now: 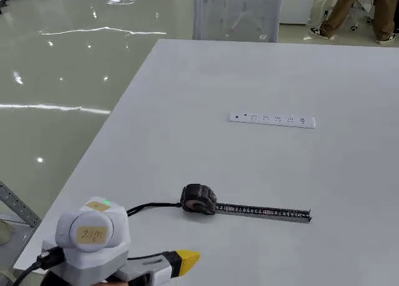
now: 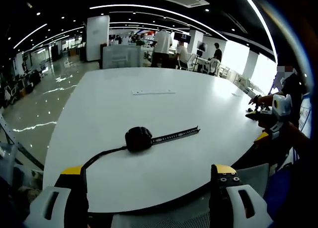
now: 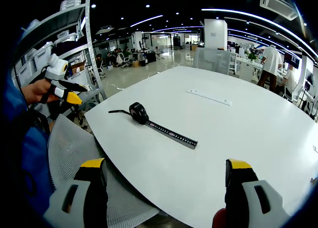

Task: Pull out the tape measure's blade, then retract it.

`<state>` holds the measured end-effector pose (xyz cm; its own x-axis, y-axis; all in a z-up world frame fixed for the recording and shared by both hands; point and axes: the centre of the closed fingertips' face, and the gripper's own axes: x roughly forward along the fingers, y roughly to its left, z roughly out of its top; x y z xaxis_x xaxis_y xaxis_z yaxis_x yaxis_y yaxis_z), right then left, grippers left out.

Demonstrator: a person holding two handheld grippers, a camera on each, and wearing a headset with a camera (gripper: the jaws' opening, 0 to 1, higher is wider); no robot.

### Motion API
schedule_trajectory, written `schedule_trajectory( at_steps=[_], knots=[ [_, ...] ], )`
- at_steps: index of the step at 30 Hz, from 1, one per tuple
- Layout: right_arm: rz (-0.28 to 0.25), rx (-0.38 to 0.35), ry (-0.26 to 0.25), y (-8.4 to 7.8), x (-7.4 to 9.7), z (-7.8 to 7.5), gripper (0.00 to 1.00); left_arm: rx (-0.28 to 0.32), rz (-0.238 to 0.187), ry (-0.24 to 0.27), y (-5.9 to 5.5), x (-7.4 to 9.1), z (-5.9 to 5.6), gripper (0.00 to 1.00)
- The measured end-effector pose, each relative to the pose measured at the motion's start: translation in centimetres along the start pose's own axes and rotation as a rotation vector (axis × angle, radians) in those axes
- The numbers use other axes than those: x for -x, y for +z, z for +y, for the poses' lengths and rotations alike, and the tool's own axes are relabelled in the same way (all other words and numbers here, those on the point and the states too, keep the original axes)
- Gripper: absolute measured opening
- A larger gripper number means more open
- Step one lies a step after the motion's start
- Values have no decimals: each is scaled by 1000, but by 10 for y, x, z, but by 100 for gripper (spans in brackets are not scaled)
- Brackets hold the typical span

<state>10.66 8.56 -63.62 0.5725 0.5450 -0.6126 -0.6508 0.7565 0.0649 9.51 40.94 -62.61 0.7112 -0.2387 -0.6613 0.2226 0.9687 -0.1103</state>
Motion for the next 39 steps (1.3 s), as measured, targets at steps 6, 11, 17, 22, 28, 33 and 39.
schedule_trajectory(
  at_steps=[6,11,17,22,28,33,39],
  knots=[
    [25,35,34,-3,-16,-1,95,12,19,10,-4,-16,2,100],
    [46,55,61,-3,-30,-2,94,29,9,13,-4,-31,-1,100],
    [75,86,93,-4,-46,-5,94,53,10,14,-3,-54,-1,98],
    [100,110,110,-6,-60,-12,93,65,-3,23,-3,-71,0,97],
    [125,126,129,-9,-77,-23,93,113,8,25,-12,-91,2,98],
    [156,144,144,-12,-92,-31,93,125,23,45,-18,-110,3,98],
    [224,226,175,-19,-110,-39,91,151,31,70,-22,-137,9,98]
  ],
)
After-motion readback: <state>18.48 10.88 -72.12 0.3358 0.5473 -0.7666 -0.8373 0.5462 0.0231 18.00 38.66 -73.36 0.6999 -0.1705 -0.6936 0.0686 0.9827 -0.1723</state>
